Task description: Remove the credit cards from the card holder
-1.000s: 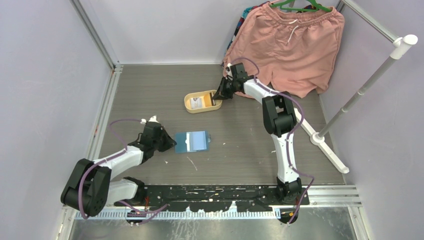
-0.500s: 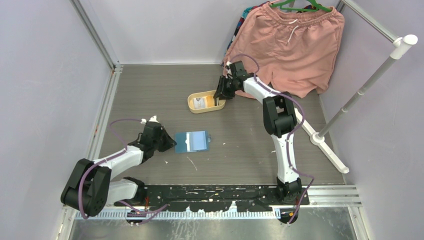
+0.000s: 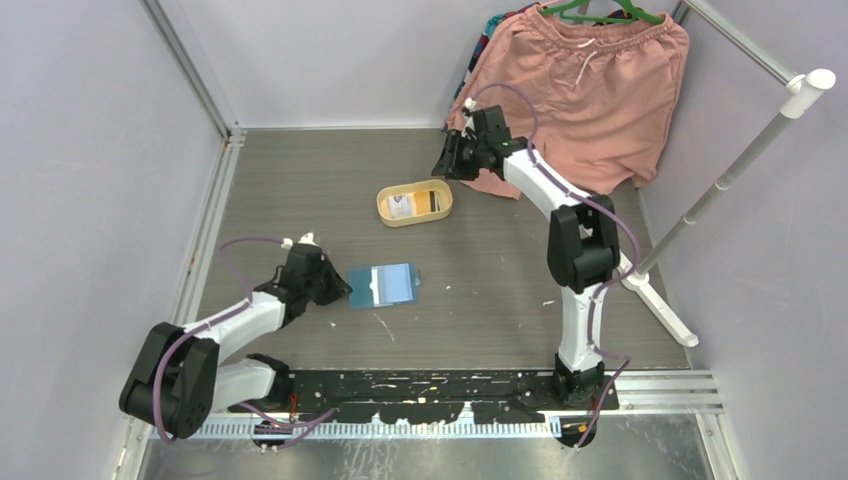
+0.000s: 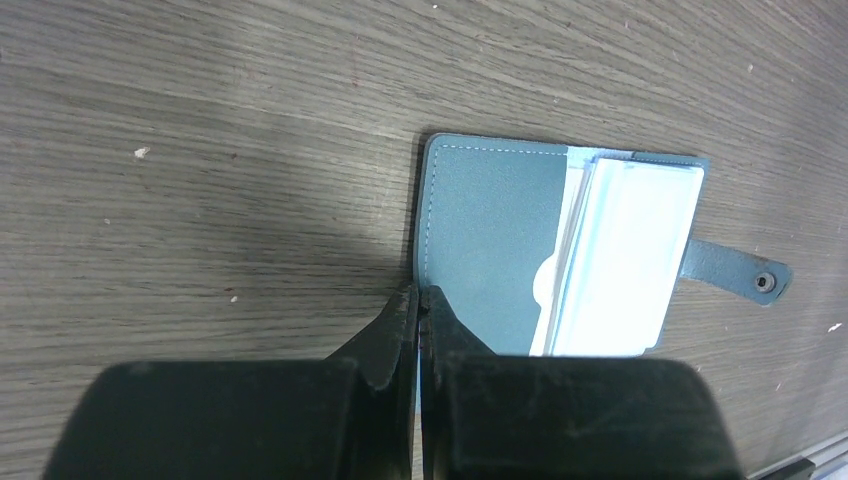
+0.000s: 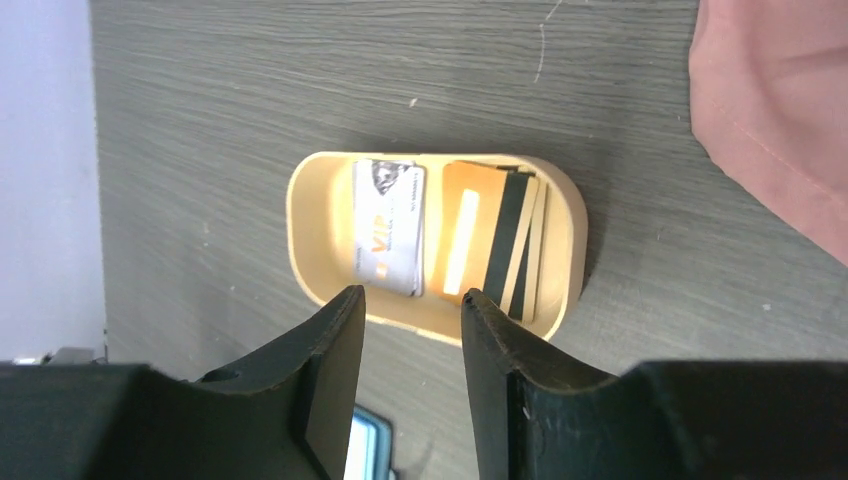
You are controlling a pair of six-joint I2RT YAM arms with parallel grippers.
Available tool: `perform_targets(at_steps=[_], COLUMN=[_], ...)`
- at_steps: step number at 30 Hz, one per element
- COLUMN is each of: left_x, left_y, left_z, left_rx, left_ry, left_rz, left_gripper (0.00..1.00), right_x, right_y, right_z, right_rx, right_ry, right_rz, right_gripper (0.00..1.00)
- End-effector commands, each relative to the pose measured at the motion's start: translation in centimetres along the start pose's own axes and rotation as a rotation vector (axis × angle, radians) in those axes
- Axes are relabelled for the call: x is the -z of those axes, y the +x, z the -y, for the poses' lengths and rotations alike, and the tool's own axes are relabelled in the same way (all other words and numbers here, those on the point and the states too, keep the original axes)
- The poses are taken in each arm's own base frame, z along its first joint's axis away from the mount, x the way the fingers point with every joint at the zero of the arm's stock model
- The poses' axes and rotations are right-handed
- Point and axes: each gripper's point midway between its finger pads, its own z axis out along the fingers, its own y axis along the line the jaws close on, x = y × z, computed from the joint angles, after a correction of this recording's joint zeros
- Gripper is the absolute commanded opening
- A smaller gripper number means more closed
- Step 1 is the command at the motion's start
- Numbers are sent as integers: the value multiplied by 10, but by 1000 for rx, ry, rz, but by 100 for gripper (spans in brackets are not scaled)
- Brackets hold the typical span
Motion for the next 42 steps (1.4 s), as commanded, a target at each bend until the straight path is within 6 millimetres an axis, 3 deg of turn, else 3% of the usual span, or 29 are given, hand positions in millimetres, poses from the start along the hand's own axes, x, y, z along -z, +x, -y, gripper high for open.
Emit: perform_targets(at_steps=[1,5,8,12,14,18,25,33,42], left_x=[7,9,13,17,18,19,18,18,17], left_y=[-8,-13,-15,-19,-21,-23,-23,-22,-21], left_z=[9,15,19,26,28,32,32,29,28], left_rx=[-6,-1,2,14,16,17,24,27,25], left_ry=[24,39,50,72,77,85,85,78,75], left_rz=[14,24,24,33,36,39,40,40,35], left_gripper=[0,0,0,0,0,0,0,0,0], right_x=[59,71,71,67,64,63,65,55,52], right_y=[-33,9,63,138,166,201,208,213,210], right_z=[-46,-61,-69,-75,-74,-67,-57,-54,-65], right_rx=[57,102,167,204,202,209,235,232,244], right_ry=[-87,-95,-55,-31,-11,32,98,102,77], right_rz=[182,137,41,-96,-137,-182,-179,-196,-199], right_gripper=[46,43,44,54,57,55,51,38,41])
